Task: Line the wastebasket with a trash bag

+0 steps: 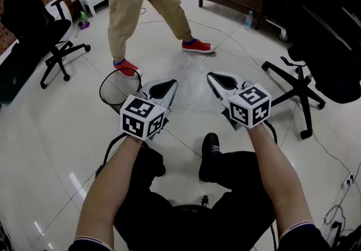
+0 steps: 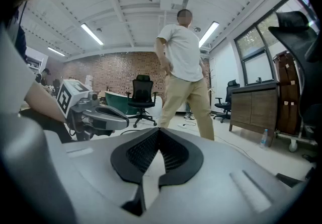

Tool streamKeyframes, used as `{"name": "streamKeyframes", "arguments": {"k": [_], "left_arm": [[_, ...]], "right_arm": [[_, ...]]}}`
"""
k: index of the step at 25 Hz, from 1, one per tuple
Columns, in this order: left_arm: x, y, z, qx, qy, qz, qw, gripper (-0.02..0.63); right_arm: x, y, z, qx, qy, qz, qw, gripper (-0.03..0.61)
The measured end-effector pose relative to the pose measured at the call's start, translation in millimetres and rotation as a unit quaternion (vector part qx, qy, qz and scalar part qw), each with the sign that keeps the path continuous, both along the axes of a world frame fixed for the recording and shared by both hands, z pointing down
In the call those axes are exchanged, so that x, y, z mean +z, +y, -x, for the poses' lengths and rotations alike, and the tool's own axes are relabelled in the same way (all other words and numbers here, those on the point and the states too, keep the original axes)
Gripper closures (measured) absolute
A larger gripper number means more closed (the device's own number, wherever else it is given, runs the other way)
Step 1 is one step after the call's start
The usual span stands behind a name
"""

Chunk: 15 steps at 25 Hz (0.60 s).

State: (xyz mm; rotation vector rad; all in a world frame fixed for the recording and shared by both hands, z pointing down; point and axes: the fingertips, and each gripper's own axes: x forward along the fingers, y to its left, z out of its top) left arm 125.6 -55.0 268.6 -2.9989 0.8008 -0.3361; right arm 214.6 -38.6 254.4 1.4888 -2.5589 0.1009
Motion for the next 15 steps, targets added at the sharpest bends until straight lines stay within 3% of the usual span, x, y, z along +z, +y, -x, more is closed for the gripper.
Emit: {"name": "streamKeyframes", "arguments": {"k": [15], "left_arm": [[16.2, -48.9, 3.3, -0.022, -0.042, -0.019, 0.9987, 0.603]], "right_arm": [[-2.7, -49.1, -14.7, -0.026, 0.035, 0.006, 0.999, 0.577]]}}
